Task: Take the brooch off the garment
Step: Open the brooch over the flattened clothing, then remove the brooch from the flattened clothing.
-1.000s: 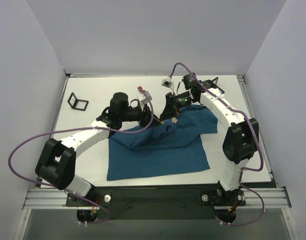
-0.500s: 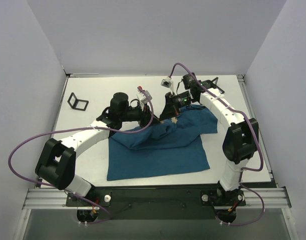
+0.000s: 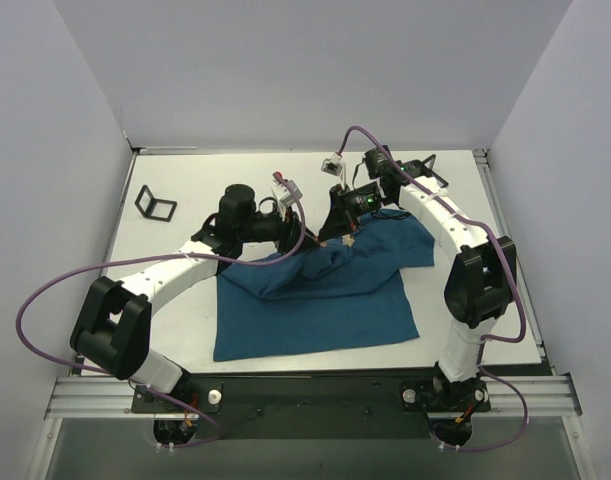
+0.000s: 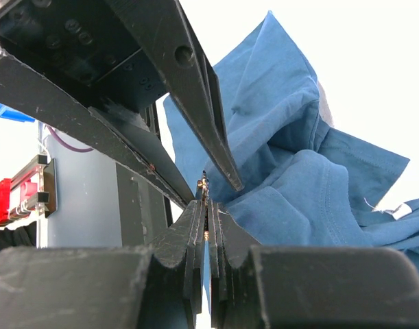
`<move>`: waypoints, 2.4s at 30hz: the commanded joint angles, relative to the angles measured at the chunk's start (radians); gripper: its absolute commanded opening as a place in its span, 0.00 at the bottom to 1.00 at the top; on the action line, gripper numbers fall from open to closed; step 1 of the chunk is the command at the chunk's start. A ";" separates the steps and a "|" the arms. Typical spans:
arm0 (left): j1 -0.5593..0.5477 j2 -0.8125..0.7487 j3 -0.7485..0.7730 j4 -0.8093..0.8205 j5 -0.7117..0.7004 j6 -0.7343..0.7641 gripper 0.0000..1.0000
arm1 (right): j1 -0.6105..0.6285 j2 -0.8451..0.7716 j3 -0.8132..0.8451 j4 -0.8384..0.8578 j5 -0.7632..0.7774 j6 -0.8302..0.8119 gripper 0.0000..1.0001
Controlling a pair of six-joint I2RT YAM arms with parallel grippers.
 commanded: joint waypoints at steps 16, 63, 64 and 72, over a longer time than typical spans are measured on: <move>0.048 -0.026 0.081 -0.093 0.038 0.133 0.74 | 0.014 -0.013 0.054 -0.046 0.168 0.003 0.00; 0.004 0.049 0.084 -0.144 -0.079 0.234 0.00 | 0.080 0.143 0.237 0.014 0.425 0.075 0.00; 0.004 0.049 0.086 -0.144 -0.079 0.234 0.00 | 0.077 0.148 0.242 0.020 0.429 0.086 0.00; 0.004 0.055 0.095 -0.156 -0.099 0.242 0.00 | 0.059 0.163 0.268 0.092 0.481 0.175 0.00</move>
